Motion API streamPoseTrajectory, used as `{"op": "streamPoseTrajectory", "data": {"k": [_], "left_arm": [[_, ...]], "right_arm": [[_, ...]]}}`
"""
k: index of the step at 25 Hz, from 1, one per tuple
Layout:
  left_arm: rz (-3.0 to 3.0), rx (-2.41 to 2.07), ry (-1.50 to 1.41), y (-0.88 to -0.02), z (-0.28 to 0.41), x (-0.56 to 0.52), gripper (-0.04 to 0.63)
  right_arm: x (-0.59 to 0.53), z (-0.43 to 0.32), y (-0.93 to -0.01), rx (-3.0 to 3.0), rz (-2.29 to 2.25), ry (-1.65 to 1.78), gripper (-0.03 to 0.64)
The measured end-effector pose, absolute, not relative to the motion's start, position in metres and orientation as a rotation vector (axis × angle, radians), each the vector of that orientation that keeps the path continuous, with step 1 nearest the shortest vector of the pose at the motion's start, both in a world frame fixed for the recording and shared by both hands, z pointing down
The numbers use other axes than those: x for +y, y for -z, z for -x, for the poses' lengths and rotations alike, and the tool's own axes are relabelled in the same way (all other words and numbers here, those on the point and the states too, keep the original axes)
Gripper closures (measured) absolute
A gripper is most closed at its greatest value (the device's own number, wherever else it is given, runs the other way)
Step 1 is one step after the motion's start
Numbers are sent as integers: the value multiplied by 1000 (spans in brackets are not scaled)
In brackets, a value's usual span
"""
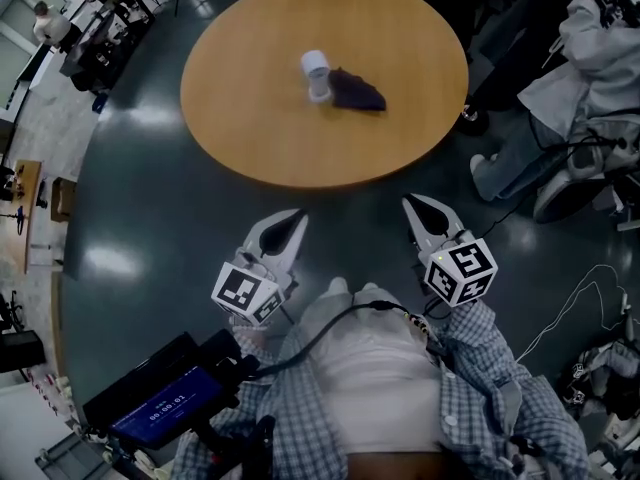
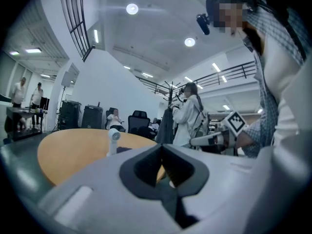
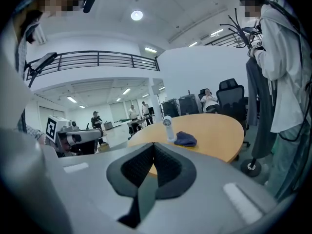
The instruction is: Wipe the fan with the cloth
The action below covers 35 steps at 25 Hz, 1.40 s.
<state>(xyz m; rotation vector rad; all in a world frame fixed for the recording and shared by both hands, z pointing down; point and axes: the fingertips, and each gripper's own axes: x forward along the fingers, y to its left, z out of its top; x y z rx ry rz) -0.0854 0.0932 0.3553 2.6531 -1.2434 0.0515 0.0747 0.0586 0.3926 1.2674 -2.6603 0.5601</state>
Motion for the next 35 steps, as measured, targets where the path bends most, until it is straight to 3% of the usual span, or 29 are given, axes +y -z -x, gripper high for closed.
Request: {"op": "streamPoseTrajectory", "data": {"k": [18, 27, 35], "left_arm": [[-2675, -1258, -28, -357, 25, 105, 594], [-2700, -1228, -45, -361, 61, 57, 595], [-2735, -1161, -48, -361, 49, 34, 595]], "right_arm": [[80, -143, -403, -2645, -1287, -552, 612], [33, -102, -399, -2646, -1306, -538, 612], [2, -102, -387, -2643, -1329, -502, 612]]}}
